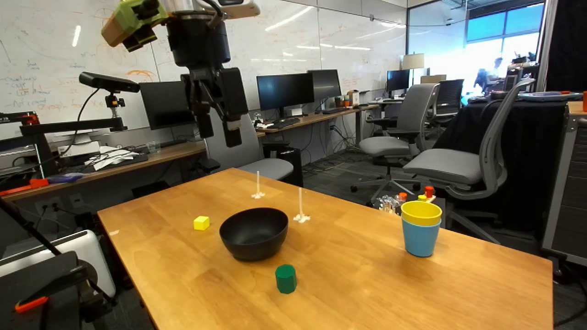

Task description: Put the green block inside the black bowl then place the yellow block on top of the green block

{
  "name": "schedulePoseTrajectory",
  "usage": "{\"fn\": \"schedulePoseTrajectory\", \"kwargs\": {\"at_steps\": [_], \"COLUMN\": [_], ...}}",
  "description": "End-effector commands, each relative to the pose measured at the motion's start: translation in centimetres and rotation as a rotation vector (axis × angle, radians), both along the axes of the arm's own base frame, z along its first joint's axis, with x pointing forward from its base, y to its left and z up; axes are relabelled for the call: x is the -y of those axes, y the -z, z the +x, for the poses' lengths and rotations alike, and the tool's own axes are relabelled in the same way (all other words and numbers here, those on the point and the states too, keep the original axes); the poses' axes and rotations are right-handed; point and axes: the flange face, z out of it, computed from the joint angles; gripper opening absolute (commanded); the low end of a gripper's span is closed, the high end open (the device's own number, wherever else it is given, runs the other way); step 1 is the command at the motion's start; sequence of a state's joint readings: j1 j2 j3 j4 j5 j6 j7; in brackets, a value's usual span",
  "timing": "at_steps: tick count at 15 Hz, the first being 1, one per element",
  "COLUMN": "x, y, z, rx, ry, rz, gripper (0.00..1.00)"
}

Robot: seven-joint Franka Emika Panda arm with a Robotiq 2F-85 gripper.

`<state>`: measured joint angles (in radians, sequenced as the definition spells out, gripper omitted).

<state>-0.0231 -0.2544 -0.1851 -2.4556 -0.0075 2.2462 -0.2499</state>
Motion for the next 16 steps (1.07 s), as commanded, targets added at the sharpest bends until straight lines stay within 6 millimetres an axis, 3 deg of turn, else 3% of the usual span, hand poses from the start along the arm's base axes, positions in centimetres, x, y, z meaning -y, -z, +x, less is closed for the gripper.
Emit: {"fn": "schedulePoseTrajectory", "kwargs": {"at_steps": [1, 7, 10, 16], "x": [0.0, 0.0, 0.9, 4.2], "y": [0.0, 0.0, 2.1, 7.0], "z": [0.0, 0.0, -0.5, 1.1], "rx": [-0.001, -0.001, 0.023, 0.144], "ry": [0.000, 0.000, 0.044, 0.237], "rz": [0.000, 0.000, -0.007, 0.121], "gripper": [1.00, 1.00, 1.00, 1.00]}}
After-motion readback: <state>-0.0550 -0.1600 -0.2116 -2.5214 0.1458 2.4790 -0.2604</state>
